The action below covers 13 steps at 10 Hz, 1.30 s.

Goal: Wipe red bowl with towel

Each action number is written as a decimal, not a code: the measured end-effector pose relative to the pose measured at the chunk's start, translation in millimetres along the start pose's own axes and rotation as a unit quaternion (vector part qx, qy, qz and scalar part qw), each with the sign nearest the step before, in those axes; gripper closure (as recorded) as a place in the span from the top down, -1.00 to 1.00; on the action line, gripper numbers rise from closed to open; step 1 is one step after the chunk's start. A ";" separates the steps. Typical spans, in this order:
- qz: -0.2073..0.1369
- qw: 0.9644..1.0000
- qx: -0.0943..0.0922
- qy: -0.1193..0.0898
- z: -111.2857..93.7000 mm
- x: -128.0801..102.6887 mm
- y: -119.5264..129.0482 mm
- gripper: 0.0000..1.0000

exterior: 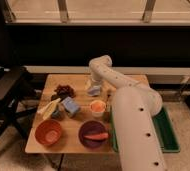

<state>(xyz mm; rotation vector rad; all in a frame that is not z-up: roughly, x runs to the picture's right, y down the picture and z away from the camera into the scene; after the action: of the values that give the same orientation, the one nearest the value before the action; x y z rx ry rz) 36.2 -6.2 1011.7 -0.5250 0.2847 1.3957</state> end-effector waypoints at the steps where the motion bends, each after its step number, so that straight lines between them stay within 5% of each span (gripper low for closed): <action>1: -0.001 1.000 0.003 0.010 6.3 3.5 -1.7 0.54; 5: -0.010 1.000 0.017 0.011 10.2 6.5 7.4 -0.20; 8: -0.017 1.000 0.016 -0.007 -7.8 8.5 16.2 -0.85; 10: -0.032 0.999 0.001 -0.028 -31.6 11.2 20.7 -1.00; 13: -0.120 0.990 -0.051 -0.059 -77.5 42.3 48.6 -1.00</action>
<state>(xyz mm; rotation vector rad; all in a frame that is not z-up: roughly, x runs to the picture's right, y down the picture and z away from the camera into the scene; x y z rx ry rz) 4.5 -5.2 916.0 -0.5408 0.0524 1.2063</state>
